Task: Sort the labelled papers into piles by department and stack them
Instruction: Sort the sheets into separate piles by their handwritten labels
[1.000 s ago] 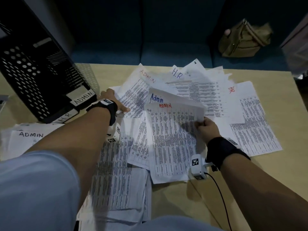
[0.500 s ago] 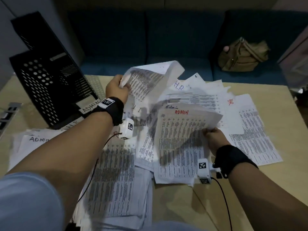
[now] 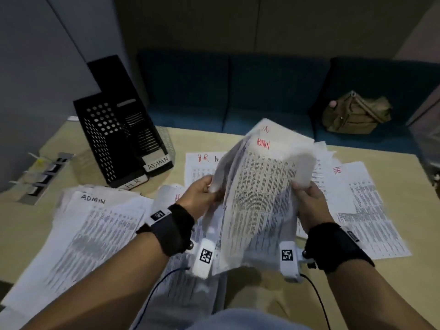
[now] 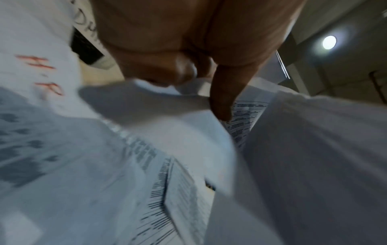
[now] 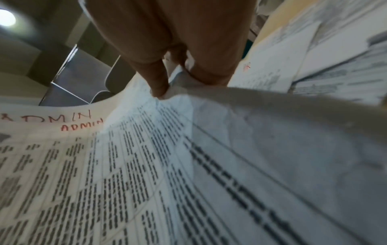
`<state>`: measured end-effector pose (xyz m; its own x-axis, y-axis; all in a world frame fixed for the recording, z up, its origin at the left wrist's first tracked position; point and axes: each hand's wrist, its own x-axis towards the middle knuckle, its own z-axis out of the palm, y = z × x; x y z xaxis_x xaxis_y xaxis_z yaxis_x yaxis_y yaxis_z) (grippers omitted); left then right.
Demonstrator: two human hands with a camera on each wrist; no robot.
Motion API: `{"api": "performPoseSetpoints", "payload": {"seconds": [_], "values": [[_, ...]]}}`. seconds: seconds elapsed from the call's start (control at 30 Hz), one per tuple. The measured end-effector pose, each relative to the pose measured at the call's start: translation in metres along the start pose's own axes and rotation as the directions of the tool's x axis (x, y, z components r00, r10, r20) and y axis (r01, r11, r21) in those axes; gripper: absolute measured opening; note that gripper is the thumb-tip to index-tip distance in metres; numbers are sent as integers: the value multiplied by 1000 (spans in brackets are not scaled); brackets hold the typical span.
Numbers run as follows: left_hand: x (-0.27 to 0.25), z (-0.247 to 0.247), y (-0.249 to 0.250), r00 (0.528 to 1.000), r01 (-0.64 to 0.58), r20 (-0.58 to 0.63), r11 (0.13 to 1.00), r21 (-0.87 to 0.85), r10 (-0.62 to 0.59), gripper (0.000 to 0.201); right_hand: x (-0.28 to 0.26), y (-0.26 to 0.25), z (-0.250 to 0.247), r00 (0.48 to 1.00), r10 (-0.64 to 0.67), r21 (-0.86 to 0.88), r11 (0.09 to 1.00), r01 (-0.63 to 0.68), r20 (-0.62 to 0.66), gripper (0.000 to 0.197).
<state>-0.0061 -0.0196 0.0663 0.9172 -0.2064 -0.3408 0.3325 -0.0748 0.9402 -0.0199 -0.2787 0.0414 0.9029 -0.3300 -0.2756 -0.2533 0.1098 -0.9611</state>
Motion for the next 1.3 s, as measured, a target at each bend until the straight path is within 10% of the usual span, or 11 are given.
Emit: {"api": "performPoseSetpoints", "payload": {"seconds": [0.27, 0.57, 0.7, 0.87, 1.13, 1.3], "values": [[-47, -42, -25, 981, 53, -192, 983, 174, -19, 83, -20, 20, 49, 986, -167, -120, 979, 165, -9, 12], [-93, -158, -40, 817, 33, -576, 996, 78, 18, 13, -59, 40, 139, 969, -16, -171, 983, 60, 247, 30], [-117, -261, -59, 735, 260, -673, 950, 175, -77, 20, -70, 70, 150, 908, 131, -658, 731, 183, 398, 60], [-149, -326, -94, 711, 573, -668, 732, 368, -221, 23, -78, 93, 157, 887, 202, -909, 116, 399, 415, 72], [-129, -357, -120, 757, 635, -612, 479, 606, -229, 20, -68, 90, 169, 914, 204, -936, 86, 340, 351, 87], [-120, -344, -100, 669, 723, -735, 327, 609, -110, 37, -69, 89, 167, 893, 232, -922, 77, 379, 386, 86]]}}
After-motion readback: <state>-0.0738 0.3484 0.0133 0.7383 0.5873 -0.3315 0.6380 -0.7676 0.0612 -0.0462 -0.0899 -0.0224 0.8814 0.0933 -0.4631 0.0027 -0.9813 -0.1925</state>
